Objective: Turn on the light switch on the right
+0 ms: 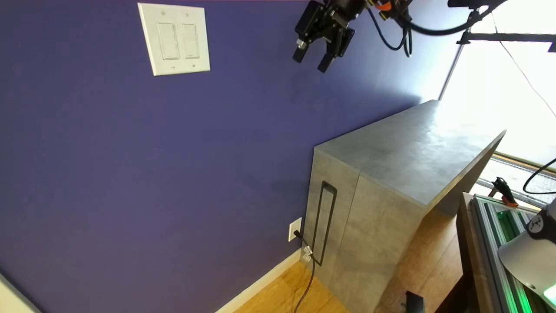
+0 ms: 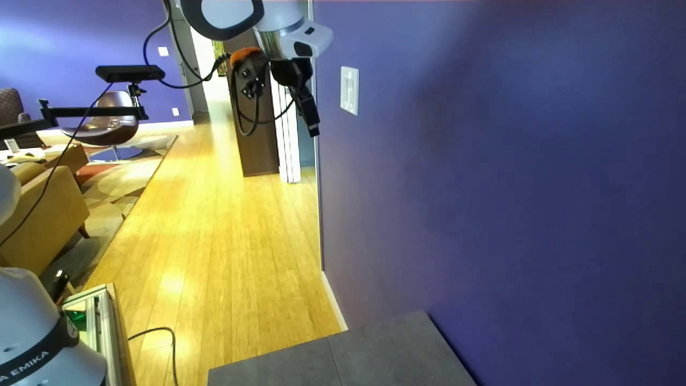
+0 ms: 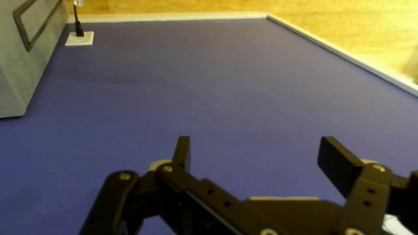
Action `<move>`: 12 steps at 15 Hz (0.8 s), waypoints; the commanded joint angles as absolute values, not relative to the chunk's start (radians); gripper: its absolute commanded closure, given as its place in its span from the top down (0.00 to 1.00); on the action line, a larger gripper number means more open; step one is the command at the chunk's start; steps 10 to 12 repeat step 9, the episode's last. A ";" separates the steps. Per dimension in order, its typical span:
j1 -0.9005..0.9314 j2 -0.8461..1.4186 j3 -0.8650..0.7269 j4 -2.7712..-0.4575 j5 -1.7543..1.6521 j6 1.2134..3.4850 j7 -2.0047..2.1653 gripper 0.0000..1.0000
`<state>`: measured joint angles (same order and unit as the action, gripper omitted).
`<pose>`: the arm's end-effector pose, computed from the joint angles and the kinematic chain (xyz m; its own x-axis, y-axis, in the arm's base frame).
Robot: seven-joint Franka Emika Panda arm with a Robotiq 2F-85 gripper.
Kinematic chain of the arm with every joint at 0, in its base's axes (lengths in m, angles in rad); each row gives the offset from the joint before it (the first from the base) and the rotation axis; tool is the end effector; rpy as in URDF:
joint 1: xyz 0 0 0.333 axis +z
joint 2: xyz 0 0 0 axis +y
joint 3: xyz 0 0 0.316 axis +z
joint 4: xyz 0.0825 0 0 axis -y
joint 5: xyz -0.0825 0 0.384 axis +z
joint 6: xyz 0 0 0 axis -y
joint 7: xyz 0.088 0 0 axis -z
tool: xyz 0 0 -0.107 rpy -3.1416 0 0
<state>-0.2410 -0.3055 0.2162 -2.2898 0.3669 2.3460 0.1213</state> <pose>0.4905 -0.0003 0.5084 0.8818 -0.3751 0.2860 -0.2879 -0.9083 -0.3034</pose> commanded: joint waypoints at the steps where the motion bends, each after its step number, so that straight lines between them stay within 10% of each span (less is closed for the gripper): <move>1: -0.130 -0.311 0.112 -2.284 0.328 2.331 0.146 1.00; 12: -0.107 -0.294 0.089 -2.289 0.331 2.347 0.142 1.00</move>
